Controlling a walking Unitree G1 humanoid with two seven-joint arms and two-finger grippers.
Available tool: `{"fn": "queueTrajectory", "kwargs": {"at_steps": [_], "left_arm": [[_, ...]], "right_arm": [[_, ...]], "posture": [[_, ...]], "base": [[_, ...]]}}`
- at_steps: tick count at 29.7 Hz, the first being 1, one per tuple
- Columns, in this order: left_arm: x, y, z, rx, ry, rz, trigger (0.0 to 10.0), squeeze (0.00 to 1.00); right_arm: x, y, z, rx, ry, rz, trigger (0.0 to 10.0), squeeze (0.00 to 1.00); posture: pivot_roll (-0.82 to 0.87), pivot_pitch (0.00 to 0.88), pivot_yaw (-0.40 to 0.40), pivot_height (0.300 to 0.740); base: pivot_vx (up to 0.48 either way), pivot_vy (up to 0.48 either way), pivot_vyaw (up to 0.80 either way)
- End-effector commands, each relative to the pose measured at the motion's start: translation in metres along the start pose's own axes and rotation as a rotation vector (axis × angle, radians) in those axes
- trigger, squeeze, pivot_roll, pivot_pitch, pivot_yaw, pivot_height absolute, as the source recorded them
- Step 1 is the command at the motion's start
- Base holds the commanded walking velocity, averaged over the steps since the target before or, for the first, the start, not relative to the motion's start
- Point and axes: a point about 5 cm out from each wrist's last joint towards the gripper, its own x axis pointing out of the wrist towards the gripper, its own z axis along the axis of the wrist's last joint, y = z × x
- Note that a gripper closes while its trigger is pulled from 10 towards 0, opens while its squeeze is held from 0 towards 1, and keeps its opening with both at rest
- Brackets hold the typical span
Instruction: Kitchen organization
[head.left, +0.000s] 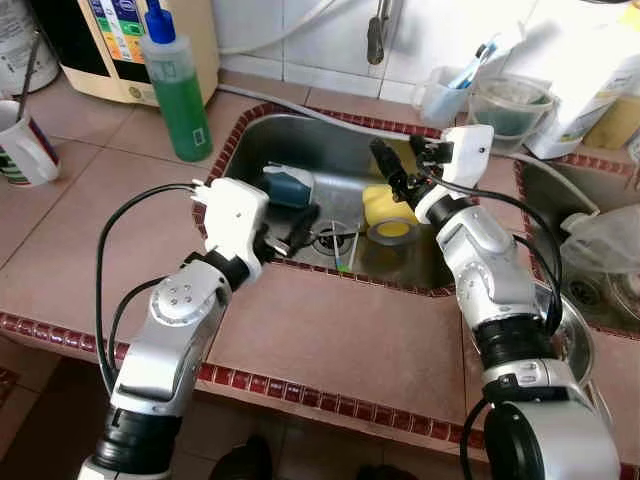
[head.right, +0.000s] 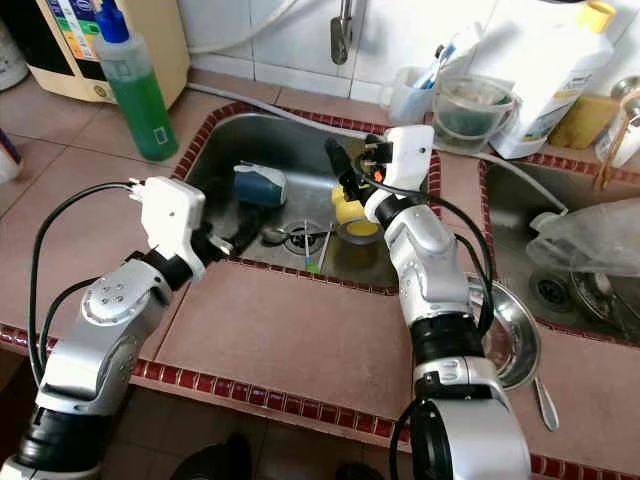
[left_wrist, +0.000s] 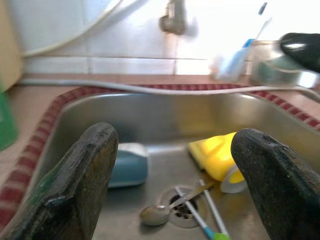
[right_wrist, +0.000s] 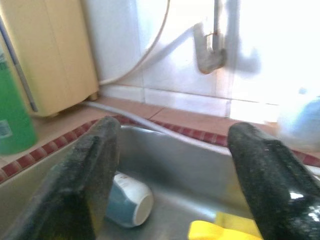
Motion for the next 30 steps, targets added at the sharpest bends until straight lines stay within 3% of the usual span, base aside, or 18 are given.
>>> {"fn": "queueTrajectory", "kwargs": {"at_steps": [1, 7, 9, 10, 11, 20, 30], "left_arm": [[0.003, 0.004, -0.002, -0.015, -0.009, 0.050, 10.0, 0.00], [0.006, 0.006, -0.009, -0.036, -0.009, 0.073, 10.0, 0.00], [0.007, 0.006, -0.010, -0.036, -0.012, 0.075, 10.0, 0.00], [0.007, 0.006, -0.011, -0.034, -0.011, 0.076, 10.0, 0.00], [0.007, 0.008, -0.012, -0.030, -0.013, 0.080, 10.0, 0.00], [0.005, 0.015, -0.014, -0.034, -0.030, 0.093, 10.0, 0.00], [0.005, 0.016, -0.014, -0.043, -0.044, 0.084, 10.0, 0.00]], "right_arm": [[-0.005, -0.003, 0.006, -0.024, -0.049, -0.067, 10.0, 1.00], [-0.013, 0.000, 0.001, -0.044, -0.068, -0.113, 10.0, 1.00], [-0.016, 0.001, 0.002, -0.118, -0.084, -0.114, 10.0, 1.00], [-0.018, 0.001, 0.001, -0.121, -0.088, -0.115, 10.0, 0.83], [-0.020, 0.000, 0.000, -0.114, -0.088, -0.130, 10.0, 0.00], [-0.036, 0.005, -0.012, -0.135, -0.080, -0.149, 10.0, 0.00], [-0.038, 0.007, -0.014, -0.153, -0.068, -0.133, 10.0, 0.00]], "posture": [[-0.07, 0.048, -0.032, 0.740], [-0.09, 0.027, -0.021, 0.740], [-0.09, 0.021, -0.018, 0.740], [-0.10, 0.015, -0.015, 0.740], [-0.10, 0.006, -0.011, 0.740], [-0.11, 0.000, 0.005, 0.740], [-0.10, 0.000, -0.008, 0.740]], "base": [[0.000, 0.000, 0.00], [0.000, 0.000, 0.00], [0.000, 0.000, 0.00], [0.000, 0.000, 0.00], [0.000, 0.000, 0.00], [0.000, 0.000, 0.00], [0.000, -0.165, 0.00]]}}
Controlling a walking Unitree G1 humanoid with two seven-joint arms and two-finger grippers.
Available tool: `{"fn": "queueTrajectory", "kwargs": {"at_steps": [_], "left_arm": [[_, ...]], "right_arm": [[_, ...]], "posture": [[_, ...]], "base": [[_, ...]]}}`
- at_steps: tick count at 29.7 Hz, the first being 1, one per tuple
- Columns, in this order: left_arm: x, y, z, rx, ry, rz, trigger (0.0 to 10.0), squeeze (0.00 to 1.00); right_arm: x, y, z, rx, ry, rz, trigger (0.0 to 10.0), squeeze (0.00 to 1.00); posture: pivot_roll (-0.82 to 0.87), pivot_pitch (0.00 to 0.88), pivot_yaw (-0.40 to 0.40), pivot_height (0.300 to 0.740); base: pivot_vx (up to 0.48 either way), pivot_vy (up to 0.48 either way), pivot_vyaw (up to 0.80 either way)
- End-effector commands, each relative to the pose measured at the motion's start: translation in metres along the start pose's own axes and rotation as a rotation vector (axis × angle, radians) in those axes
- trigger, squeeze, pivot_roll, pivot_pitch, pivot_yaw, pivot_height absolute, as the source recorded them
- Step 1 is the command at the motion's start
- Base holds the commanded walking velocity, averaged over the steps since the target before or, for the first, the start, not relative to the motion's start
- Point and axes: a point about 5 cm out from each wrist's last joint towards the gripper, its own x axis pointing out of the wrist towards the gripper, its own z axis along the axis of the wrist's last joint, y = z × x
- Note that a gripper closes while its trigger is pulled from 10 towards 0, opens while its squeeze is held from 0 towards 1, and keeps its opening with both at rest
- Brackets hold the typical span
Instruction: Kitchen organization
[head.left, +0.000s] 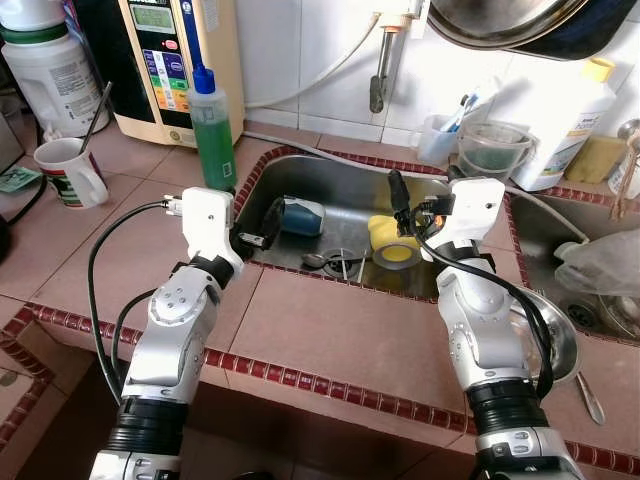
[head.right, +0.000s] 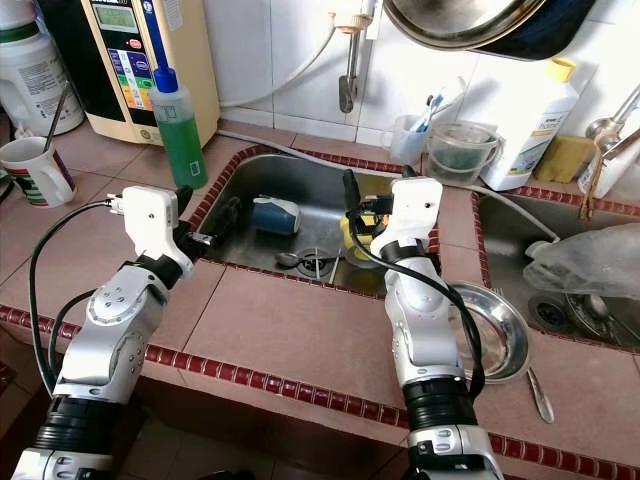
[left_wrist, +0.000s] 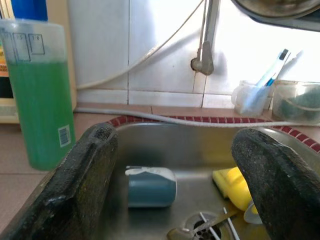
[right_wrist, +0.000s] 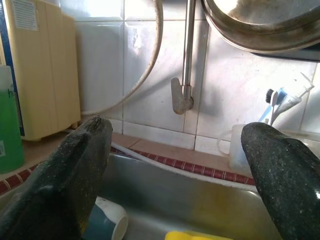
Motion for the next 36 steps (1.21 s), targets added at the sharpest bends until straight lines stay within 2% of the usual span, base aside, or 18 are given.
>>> {"fn": "queueTrajectory", "kwargs": {"at_steps": [1, 30, 36], "left_arm": [[0.0022, 0.0000, 0.0037, 0.003, -0.021, 0.001, 10.0, 0.00], [-0.0045, 0.0068, 0.0052, 0.006, -0.025, 0.020, 10.0, 0.00], [-0.0056, 0.0067, 0.0043, 0.000, -0.020, 0.022, 10.0, 0.00]], "right_arm": [[-0.0006, -0.0007, 0.0055, -0.015, -0.023, 0.009, 10.0, 0.00], [-0.0072, -0.0017, 0.0000, -0.030, 0.003, 0.025, 10.0, 0.00], [-0.0078, -0.0027, 0.0000, -0.036, 0.005, 0.024, 10.0, 0.00]], "posture": [[-0.10, 0.000, -0.008, 0.740], [-0.09, 0.000, -0.011, 0.740], [-0.09, 0.000, -0.009, 0.740]], "base": [[0.000, -0.300, 0.00], [0.000, -0.455, 0.00], [0.000, -0.120, 0.00]]}}
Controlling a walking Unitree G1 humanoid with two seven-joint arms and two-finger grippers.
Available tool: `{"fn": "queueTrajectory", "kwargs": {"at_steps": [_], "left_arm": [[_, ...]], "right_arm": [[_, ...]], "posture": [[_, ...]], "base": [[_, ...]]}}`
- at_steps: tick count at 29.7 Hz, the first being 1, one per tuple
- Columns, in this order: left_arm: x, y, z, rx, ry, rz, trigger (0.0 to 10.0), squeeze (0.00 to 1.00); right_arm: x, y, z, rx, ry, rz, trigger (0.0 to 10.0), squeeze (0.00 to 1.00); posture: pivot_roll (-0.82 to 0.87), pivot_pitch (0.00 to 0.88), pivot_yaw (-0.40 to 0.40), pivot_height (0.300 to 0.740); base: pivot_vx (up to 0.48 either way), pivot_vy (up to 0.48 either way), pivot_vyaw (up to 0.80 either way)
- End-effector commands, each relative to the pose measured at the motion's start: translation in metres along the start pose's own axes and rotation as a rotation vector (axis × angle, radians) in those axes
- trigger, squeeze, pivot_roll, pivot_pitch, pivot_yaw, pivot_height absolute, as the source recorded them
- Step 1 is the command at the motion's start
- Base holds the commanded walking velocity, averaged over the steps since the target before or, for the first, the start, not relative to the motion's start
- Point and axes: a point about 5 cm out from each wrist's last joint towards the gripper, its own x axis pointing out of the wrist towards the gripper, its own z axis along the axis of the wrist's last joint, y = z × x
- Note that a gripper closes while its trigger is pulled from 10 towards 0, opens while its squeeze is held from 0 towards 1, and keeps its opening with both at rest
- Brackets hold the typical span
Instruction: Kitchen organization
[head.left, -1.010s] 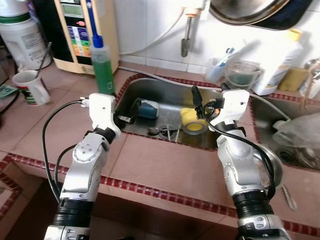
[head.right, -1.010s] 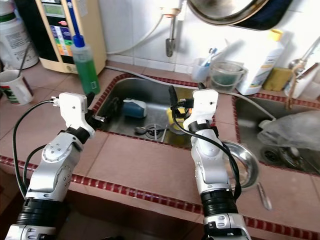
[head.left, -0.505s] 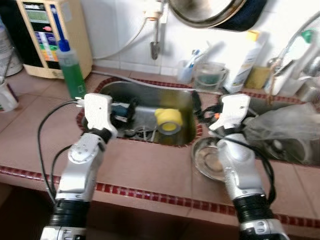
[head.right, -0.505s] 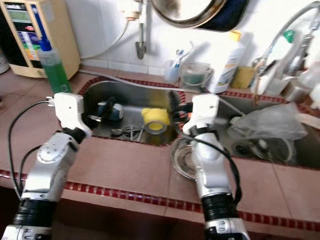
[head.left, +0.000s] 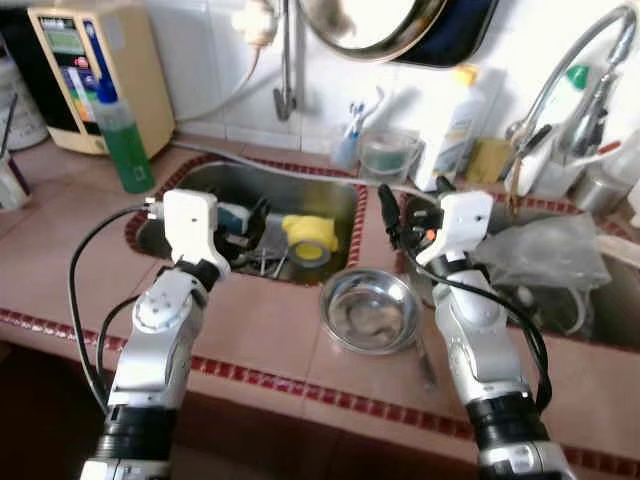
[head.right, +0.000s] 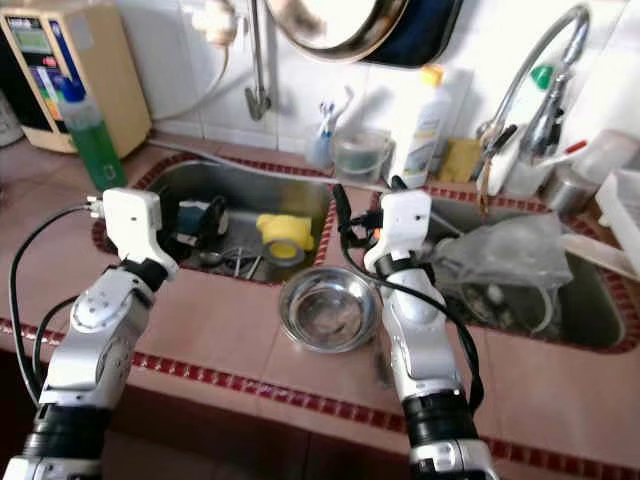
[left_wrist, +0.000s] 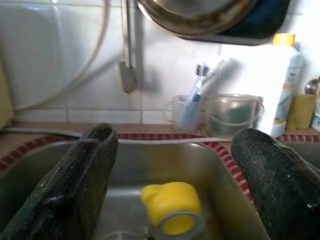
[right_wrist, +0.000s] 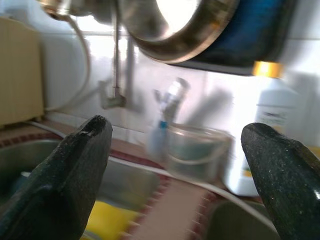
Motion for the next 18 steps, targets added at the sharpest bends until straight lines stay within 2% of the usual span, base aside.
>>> {"fn": "queueTrajectory", "kwargs": {"at_steps": [1, 10, 15, 16, 18], "left_arm": [[0.003, -0.008, 0.002, -0.020, -0.003, -0.026, 10.0, 0.00], [-0.004, -0.011, -0.002, -0.009, 0.016, -0.076, 10.0, 0.00], [-0.013, -0.018, -0.005, 0.006, 0.036, -0.149, 10.0, 0.00], [-0.019, -0.022, -0.006, 0.037, 0.048, -0.199, 10.0, 0.00], [-0.024, -0.026, -0.008, 0.046, 0.062, -0.239, 10.0, 0.00]], "right_arm": [[-0.002, -0.009, 0.003, -0.016, -0.005, -0.026, 10.0, 0.00], [-0.011, -0.010, 0.000, -0.026, 0.013, -0.028, 10.0, 0.00], [-0.023, -0.009, -0.007, -0.028, 0.046, -0.014, 10.0, 0.00], [-0.029, -0.009, -0.011, -0.023, 0.067, -0.009, 10.0, 0.00], [-0.035, -0.008, -0.014, -0.018, 0.086, -0.006, 10.0, 0.00]], "posture": [[-0.09, 0.000, -0.009, 0.740], [-0.10, 0.015, -0.005, 0.740], [-0.10, 0.036, -0.006, 0.740], [-0.10, 0.045, -0.006, 0.740], [-0.10, 0.051, -0.005, 0.740]], "base": [[0.000, 0.000, 0.00], [0.000, 0.000, 0.00], [0.000, 0.000, 0.00], [0.000, 0.000, 0.00], [0.000, 0.000, 0.00]]}}
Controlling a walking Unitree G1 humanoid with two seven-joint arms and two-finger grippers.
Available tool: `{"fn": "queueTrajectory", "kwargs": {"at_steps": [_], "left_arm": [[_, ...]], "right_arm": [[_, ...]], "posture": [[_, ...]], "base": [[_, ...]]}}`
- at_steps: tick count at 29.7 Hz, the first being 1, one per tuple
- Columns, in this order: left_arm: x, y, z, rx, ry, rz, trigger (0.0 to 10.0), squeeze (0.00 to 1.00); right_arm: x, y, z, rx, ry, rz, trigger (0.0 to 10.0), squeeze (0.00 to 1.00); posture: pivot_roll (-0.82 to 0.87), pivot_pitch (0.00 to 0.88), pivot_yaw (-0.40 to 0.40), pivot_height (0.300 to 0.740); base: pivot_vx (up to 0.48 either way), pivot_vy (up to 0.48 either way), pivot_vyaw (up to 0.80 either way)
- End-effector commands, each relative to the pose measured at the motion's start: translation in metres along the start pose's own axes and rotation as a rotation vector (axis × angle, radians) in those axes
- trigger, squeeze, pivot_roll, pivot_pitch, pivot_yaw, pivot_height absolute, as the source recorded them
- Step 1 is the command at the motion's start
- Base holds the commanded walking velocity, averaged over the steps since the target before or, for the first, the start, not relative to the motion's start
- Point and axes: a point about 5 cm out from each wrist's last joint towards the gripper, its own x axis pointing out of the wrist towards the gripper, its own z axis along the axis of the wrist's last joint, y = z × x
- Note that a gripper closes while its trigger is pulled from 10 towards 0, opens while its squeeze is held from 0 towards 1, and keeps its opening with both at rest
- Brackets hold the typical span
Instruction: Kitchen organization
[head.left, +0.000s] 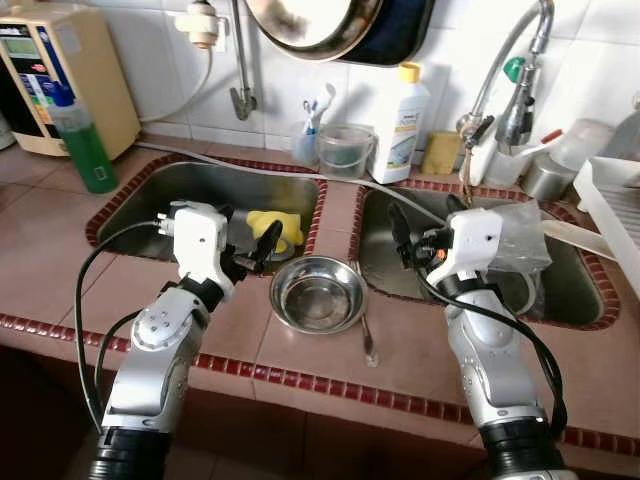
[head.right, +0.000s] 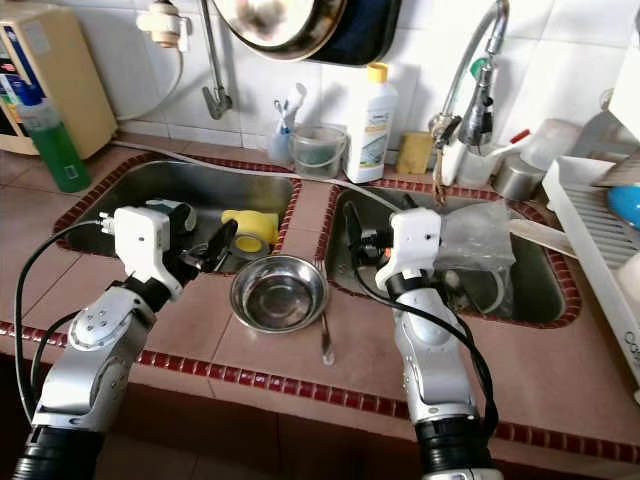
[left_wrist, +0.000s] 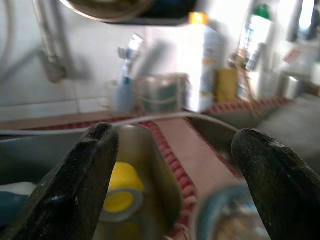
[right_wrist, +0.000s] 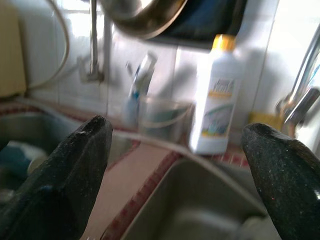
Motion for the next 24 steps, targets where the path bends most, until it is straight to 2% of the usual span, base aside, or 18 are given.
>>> {"fn": "queueTrajectory", "kwargs": {"at_steps": [1, 6, 7, 12, 14, 16, 24], "left_arm": [[0.000, -0.009, 0.003, 0.033, 0.007, -0.071, 10.0, 0.00], [-0.004, -0.014, 0.001, 0.058, 0.028, -0.125, 10.0, 0.00], [-0.008, -0.021, 0.001, 0.063, 0.030, -0.190, 10.0, 0.00], [-0.014, -0.036, 0.005, 0.063, 0.020, -0.294, 10.0, 0.00], [-0.014, -0.040, 0.006, 0.069, 0.016, -0.315, 10.0, 0.00], [-0.014, -0.043, 0.008, 0.067, 0.010, -0.328, 10.0, 0.00], [-0.021, -0.049, 0.011, 0.074, 0.014, -0.362, 10.0, 0.00]], "right_arm": [[-0.002, 0.001, 0.001, 0.001, 0.007, 0.012, 10.0, 0.00], [-0.007, 0.003, -0.001, 0.016, 0.023, 0.018, 10.0, 0.00], [-0.010, 0.005, -0.004, 0.029, 0.047, 0.011, 10.0, 0.00], [-0.010, 0.011, -0.010, 0.106, 0.101, -0.007, 10.0, 0.00], [-0.008, 0.014, -0.011, 0.159, 0.132, 0.011, 10.0, 0.00], [-0.004, 0.015, -0.010, 0.171, 0.144, 0.038, 10.0, 0.00], [0.003, 0.017, -0.007, 0.152, 0.226, 0.177, 10.0, 0.00]], "posture": [[-0.10, 0.054, -0.003, 0.740], [-0.10, 0.061, -0.003, 0.740], [-0.10, 0.069, -0.001, 0.740], [-0.11, 0.076, -0.001, 0.740], [-0.10, 0.078, -0.003, 0.740], [-0.11, 0.081, -0.003, 0.740], [-0.09, 0.078, -0.033, 0.740]], "base": [[0.000, 0.000, 0.00], [0.000, 0.000, 0.00], [0.000, 0.000, 0.00], [0.000, 0.000, 0.00], [0.000, 0.000, 0.00], [0.000, 0.000, 0.00], [0.000, 0.000, 0.00]]}}
